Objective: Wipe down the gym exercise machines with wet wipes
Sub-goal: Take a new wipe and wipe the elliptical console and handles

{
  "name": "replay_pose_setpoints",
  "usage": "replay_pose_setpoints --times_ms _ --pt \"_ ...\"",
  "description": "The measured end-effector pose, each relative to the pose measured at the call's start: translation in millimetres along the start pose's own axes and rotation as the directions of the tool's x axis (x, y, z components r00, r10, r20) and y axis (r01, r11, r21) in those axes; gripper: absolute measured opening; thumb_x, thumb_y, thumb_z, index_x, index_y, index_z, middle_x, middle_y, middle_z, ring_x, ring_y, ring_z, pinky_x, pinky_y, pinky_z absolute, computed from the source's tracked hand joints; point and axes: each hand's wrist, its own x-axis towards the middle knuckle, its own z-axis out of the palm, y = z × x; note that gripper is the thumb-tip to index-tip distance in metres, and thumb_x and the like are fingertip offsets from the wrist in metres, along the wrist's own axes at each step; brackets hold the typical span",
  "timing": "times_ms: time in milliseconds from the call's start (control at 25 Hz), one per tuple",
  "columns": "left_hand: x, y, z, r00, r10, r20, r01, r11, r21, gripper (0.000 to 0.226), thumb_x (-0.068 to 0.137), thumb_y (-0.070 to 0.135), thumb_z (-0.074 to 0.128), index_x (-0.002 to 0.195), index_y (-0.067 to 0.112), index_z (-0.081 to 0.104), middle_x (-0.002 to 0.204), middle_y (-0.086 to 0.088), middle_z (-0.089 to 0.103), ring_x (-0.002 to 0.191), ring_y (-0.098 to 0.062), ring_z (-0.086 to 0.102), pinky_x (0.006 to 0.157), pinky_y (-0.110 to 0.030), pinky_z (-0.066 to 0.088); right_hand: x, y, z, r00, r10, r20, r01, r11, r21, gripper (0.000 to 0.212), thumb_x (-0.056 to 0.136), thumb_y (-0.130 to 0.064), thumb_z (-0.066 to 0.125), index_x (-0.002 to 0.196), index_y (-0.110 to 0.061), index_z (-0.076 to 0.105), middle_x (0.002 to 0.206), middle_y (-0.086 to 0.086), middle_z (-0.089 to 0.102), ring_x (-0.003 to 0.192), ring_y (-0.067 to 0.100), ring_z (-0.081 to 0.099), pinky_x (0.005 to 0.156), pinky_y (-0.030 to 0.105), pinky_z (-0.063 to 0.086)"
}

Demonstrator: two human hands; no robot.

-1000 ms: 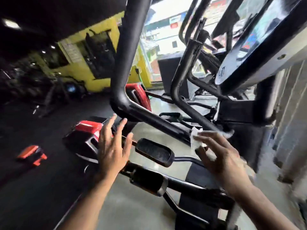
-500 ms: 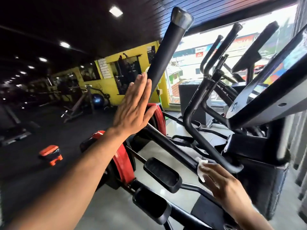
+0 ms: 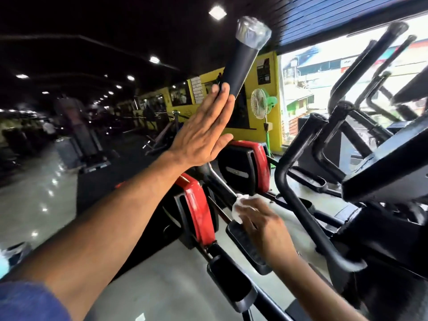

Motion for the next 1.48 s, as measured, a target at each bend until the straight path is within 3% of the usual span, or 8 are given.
replay_pose_setpoints --times_ms 200,400,800,920,1000,1160,1320,1480 --pt "1 4 -11 0.993 -0.063 0.100 0.063 0.998 0.009 0.071 0.111 0.041 0.024 0.164 0.006 -0.008 0.167 0.000 -0.033 0.157 -0.024 -0.021 0.130 -0.047 0.005 96 -24 40 0.995 -0.102 0.002 0.102 0.988 0.117 0.015 0.096 -0.012 0.064 0.103 -0.021 0.073 0.111 -0.007 0.063 0.090 0.013 0.068 0.070 0.040 0.060" --pt "-1 8 -12 0.988 -0.096 0.118 0.092 0.995 0.040 0.069 0.111 0.036 0.027 0.162 0.008 -0.009 0.166 -0.001 -0.034 0.157 -0.027 -0.021 0.130 -0.047 0.002 55 -2 11 0.981 -0.194 0.011 0.192 0.978 0.086 0.016 0.092 -0.007 0.073 0.100 -0.021 0.072 0.104 -0.009 0.062 0.084 0.013 0.067 0.066 0.029 0.056" --pt "0 27 -8 0.969 -0.222 0.105 0.215 0.974 0.069 0.075 0.110 0.023 0.041 0.163 0.020 -0.012 0.165 -0.001 -0.036 0.155 -0.030 -0.021 0.129 -0.038 -0.005 -82 46 -74 0.976 0.014 0.219 0.024 0.985 -0.172 0.036 0.078 -0.016 0.086 0.104 -0.037 0.073 0.111 -0.023 0.063 0.080 0.014 0.069 0.062 0.030 0.059" --pt "-1 37 -19 0.951 -0.284 0.122 0.277 0.958 0.073 0.065 0.111 0.022 0.038 0.161 0.006 0.000 0.170 -0.016 -0.019 0.156 -0.033 -0.013 0.130 -0.042 0.000 -80 42 -74 0.970 0.029 0.243 0.001 0.992 -0.123 0.030 0.084 -0.018 0.081 0.104 -0.037 0.070 0.109 -0.024 0.061 0.078 0.005 0.068 0.057 0.028 0.058" --pt "-19 69 -19 0.878 -0.466 0.106 0.469 0.883 0.000 0.062 0.111 0.022 0.036 0.162 0.004 0.006 0.170 -0.026 -0.004 0.158 -0.033 -0.009 0.131 -0.048 0.006 -75 45 -81 0.969 0.062 0.240 -0.058 0.998 -0.024 0.026 0.090 -0.018 0.076 0.106 -0.038 0.071 0.109 -0.024 0.063 0.079 0.003 0.069 0.064 0.033 0.059" --pt "-95 206 15 0.544 -0.827 0.138 0.837 0.524 -0.157 0.065 0.111 0.026 0.038 0.164 0.000 0.011 0.173 -0.016 -0.004 0.161 -0.031 -0.003 0.130 -0.052 0.012 -21 36 -106 0.995 0.104 0.005 -0.102 0.963 0.250 0.024 0.092 -0.005 0.071 0.106 -0.024 0.075 0.108 -0.003 0.067 0.089 0.008 0.070 0.075 0.033 0.062" --pt "-114 274 50 0.569 -0.773 0.279 0.822 0.546 -0.163 0.066 0.112 0.036 0.031 0.164 0.002 0.009 0.174 -0.015 -0.003 0.161 -0.033 0.001 0.128 -0.051 0.015 80 -18 -122 0.955 -0.064 -0.290 0.145 0.953 0.266 0.012 0.095 -0.007 0.071 0.108 -0.007 0.072 0.106 0.013 0.058 0.096 0.002 0.059 0.075 0.012 0.054" --pt "-120 262 44 0.608 -0.718 0.339 0.763 0.647 0.003 0.071 0.112 0.048 0.029 0.164 0.004 0.011 0.174 -0.016 -0.001 0.161 -0.034 0.004 0.128 -0.052 0.019 157 -59 -129 0.821 -0.304 -0.482 0.435 0.882 0.184 0.014 0.100 -0.009 0.067 0.110 0.000 0.069 0.103 0.008 0.054 0.096 -0.001 0.053 0.073 0.021 0.057"
